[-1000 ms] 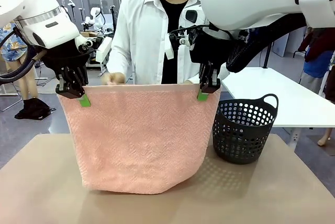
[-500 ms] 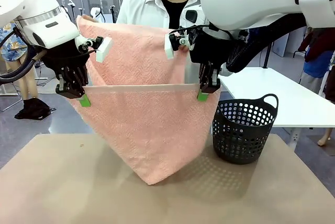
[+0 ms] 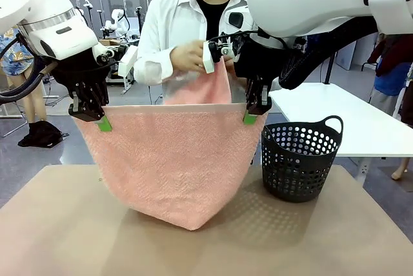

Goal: Fold the towel.
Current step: Release the end of the 100 cm Hotel Towel you were holding and grab the top end of the folded side.

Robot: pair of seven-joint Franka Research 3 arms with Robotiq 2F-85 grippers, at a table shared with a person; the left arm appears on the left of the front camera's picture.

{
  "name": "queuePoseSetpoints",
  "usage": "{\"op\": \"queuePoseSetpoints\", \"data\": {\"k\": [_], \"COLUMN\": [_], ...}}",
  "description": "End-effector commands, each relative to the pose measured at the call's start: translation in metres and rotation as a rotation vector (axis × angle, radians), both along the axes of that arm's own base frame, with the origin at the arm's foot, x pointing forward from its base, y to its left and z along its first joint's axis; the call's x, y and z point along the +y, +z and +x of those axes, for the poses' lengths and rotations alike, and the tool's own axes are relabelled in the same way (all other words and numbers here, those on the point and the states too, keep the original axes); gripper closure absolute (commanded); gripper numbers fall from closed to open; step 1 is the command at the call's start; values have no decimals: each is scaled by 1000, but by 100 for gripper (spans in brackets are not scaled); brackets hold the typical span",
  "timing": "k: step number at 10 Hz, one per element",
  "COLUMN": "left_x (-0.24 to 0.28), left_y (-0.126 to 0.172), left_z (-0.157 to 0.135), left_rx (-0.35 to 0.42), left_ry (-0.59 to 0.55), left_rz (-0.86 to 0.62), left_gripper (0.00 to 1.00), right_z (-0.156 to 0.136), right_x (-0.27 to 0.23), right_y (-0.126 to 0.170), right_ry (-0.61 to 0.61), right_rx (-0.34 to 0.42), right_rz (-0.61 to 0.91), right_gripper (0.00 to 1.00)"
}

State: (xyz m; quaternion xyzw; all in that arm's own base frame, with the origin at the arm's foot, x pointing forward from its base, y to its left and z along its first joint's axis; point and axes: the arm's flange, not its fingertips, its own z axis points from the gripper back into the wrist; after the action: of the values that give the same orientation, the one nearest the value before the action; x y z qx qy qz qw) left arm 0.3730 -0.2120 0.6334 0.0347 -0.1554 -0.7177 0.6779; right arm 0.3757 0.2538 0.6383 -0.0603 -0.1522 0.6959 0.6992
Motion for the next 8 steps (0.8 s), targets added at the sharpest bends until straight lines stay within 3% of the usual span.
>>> {"op": "queuePoseSetpoints", "data": {"k": [1,8], "left_x": [1,1], "left_y": [0,0], "left_z": [1,1], "left_rx": [-1,-1], "left_ry": [4,4], "left_rz": [1,1], "left_gripper": [100,100], "right_z": [1,1], "right_x": [-1,-1], "right_y": [0,0], "right_ry": [-2,-2], "right_rx": [-1,-1], "right_rz": [-3,-3], "right_gripper": [100,100]}}
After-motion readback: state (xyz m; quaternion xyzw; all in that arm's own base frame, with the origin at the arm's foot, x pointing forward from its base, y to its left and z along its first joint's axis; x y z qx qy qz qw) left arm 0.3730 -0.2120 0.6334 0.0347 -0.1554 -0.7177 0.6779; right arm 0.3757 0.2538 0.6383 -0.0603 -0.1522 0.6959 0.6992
